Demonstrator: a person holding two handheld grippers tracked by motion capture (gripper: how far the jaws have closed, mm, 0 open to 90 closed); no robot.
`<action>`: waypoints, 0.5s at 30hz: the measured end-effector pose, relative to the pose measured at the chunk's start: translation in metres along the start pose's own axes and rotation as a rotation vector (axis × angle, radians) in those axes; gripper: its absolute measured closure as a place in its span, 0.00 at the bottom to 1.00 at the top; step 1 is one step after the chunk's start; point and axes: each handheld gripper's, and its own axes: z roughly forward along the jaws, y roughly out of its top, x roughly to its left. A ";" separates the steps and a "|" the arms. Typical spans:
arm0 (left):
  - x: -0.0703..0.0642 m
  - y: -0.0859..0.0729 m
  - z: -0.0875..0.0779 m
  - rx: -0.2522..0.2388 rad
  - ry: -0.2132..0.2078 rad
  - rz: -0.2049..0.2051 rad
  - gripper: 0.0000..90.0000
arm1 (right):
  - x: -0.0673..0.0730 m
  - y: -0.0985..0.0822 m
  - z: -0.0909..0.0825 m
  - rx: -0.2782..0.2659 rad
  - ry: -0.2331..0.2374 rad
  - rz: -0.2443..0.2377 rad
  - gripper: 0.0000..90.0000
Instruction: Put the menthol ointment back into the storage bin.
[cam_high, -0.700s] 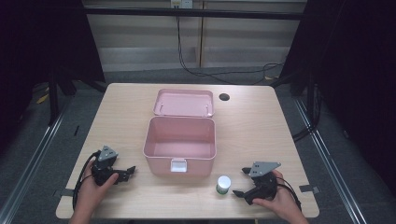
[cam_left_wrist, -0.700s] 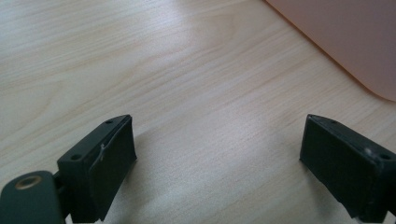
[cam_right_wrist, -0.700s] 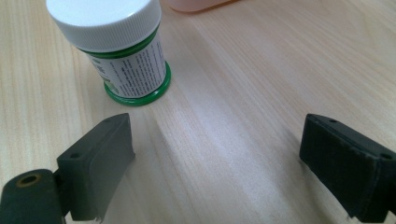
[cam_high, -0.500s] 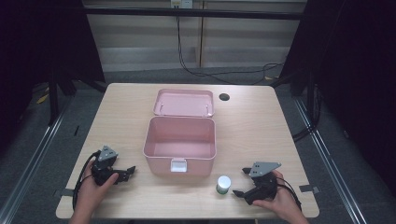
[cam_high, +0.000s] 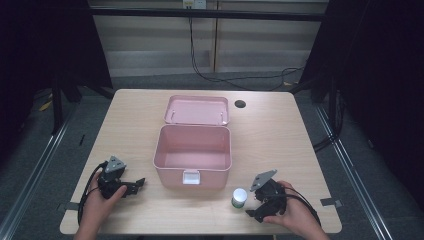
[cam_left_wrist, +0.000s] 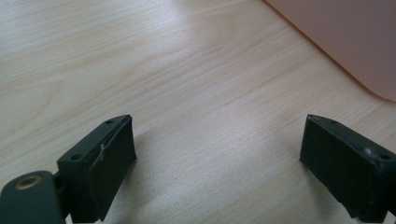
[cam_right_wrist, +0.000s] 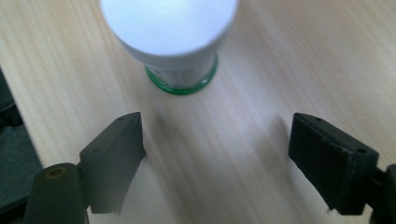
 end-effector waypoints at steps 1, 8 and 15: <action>0.000 0.000 0.000 0.001 0.000 0.000 0.11 | 0.004 0.008 -0.001 0.051 0.007 -0.011 0.21; 0.000 0.000 0.000 0.001 0.000 0.000 0.11 | 0.011 0.026 -0.006 0.191 0.019 -0.029 0.23; 0.000 0.000 0.000 0.001 0.000 0.000 0.11 | 0.014 0.045 -0.012 0.220 0.010 -0.037 0.25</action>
